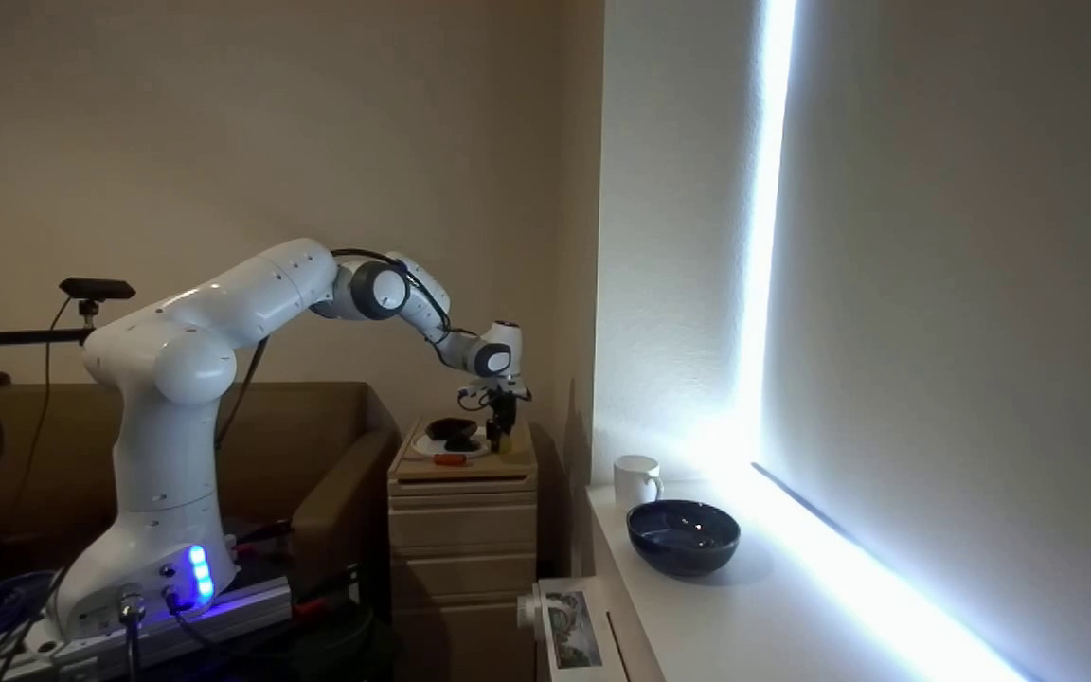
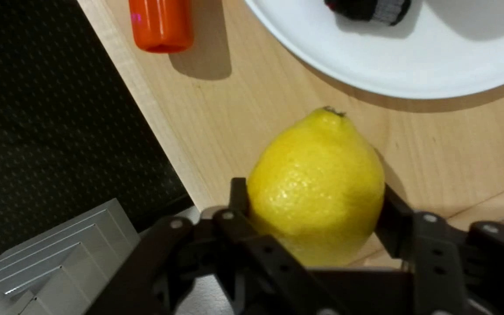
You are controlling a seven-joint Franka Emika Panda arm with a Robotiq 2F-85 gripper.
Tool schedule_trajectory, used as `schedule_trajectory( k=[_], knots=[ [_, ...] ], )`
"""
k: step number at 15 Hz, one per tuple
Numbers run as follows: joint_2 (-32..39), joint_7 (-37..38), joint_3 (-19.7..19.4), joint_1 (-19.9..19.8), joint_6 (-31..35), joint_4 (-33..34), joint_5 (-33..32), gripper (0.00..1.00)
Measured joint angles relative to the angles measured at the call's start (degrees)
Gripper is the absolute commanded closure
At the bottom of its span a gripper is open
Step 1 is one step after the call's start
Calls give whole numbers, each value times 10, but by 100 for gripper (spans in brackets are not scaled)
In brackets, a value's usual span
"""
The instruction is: Remove the lemon from the bowl and place it on the nightstand
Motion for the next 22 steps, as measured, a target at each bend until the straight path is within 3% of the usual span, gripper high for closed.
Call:
schedule_trajectory(
  k=[7,8,9,10,17,22],
  knots=[
    [27,24,-13,28,-5,24,-45,56],
    [28,27,-15,30,-5,26,-49,27],
    [30,32,-16,32,-7,29,-54,7],
    [31,36,-16,32,-10,32,-56,1],
    [27,46,-8,18,-13,45,-24,0],
    [-48,35,20,-19,-23,7,29,0]
  ],
)
